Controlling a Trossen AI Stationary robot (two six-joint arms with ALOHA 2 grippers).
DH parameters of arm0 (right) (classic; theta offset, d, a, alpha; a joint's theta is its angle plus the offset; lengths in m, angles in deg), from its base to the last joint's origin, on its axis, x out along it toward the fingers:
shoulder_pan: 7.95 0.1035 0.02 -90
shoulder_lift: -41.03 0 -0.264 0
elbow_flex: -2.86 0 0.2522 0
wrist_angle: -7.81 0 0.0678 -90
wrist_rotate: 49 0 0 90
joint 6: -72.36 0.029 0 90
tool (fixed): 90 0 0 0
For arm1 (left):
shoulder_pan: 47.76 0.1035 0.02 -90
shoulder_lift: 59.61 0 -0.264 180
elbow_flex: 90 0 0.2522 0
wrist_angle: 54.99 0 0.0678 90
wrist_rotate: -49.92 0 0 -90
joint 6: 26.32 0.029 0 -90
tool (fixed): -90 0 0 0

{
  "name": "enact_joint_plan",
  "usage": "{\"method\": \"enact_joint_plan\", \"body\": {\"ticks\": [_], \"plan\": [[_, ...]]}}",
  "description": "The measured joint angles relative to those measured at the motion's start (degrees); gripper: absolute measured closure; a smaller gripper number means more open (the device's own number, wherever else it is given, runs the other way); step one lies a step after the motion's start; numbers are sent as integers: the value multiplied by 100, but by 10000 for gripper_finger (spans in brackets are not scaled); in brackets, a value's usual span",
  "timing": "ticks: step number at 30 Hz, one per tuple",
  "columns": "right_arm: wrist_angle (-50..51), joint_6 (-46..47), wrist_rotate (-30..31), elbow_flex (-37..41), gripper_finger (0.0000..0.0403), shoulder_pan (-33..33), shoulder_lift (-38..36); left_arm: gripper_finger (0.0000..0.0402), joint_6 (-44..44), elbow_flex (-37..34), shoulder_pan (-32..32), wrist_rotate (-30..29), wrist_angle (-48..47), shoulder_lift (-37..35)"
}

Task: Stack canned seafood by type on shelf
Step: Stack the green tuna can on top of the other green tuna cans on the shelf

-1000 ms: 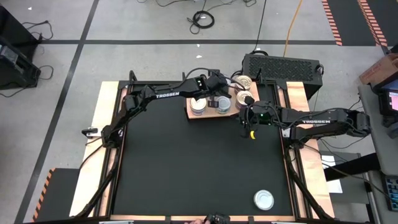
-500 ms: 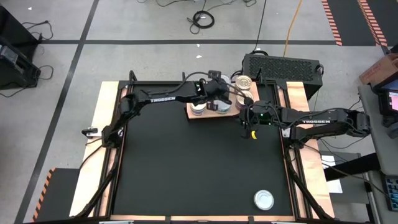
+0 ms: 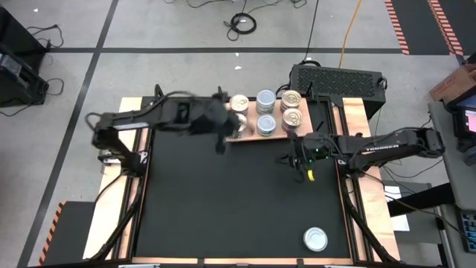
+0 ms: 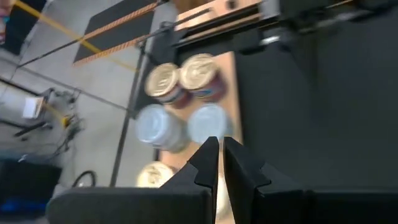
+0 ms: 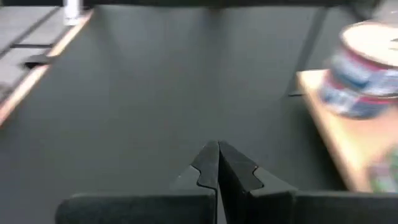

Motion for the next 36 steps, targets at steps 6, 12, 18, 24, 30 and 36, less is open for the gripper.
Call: {"method": "enact_joint_plan", "body": {"ticks": [6, 12, 18, 24, 30, 36], "plan": [[1034, 1132, 566, -463, 403, 1495, 33, 375, -413, -1479, -1231, -575, 844, -773], [2095, 2795, 948, -1295, 403, 3410, 787, 375, -244, -3300, -2196, -590, 3297, -910], [2225, 5038, -152, -1751, 403, 4740, 1905, 375, 534, -4442, -2323, 386, 6081, -230], [1117, 7526, -1216, -1748, 403, 5735, 2824, 375, 678, -4524, -2058, 1061, 7326, 409], [793, 9090, -1346, -1753, 403, 6236, 3208, 375, 643, -4530, -1812, 1865, 7899, 807], [965, 9238, -1007, -1749, 403, 6342, 3264, 375, 1383, -4484, -1831, 1951, 8840, 1452]]}}
